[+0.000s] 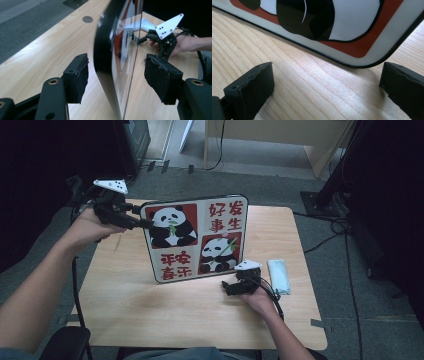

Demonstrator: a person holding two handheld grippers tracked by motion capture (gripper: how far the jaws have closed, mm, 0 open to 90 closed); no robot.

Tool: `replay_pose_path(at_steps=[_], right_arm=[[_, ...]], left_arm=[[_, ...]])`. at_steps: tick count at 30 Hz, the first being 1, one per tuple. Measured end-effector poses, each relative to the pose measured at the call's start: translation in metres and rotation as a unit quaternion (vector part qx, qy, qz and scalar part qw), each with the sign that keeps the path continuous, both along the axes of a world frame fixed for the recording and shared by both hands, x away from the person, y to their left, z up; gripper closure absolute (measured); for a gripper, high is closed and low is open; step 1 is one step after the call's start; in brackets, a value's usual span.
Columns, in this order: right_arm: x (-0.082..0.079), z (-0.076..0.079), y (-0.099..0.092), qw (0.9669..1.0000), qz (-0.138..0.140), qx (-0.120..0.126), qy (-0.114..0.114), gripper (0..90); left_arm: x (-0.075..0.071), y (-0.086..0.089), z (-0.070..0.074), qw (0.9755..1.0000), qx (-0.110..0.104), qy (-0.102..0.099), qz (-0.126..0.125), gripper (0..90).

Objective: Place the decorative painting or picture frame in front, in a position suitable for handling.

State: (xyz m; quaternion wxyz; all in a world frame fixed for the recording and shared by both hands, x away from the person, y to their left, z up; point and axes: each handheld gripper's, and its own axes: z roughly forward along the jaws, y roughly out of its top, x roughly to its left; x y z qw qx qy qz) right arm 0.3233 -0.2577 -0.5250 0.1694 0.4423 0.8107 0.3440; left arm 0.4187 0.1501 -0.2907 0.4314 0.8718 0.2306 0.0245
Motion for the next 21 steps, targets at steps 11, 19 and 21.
replay_pose_path(at_steps=[11,19,21], right_arm=[[-0.001,0.000,0.002,0.9999,-0.011,0.001,0.000,0.0],[-0.001,0.001,0.002,0.9999,-0.010,0.004,-0.007,6.4],[-0.002,0.001,0.001,0.9998,-0.012,0.005,-0.013,9.2]], left_arm=[[-0.015,0.002,-0.038,0.9999,-0.011,0.000,0.012,36.5],[-0.022,-0.003,-0.064,0.9997,-0.013,0.000,0.019,36.7],[-0.022,-0.003,-0.070,0.9996,-0.019,0.000,0.023,36.7]])
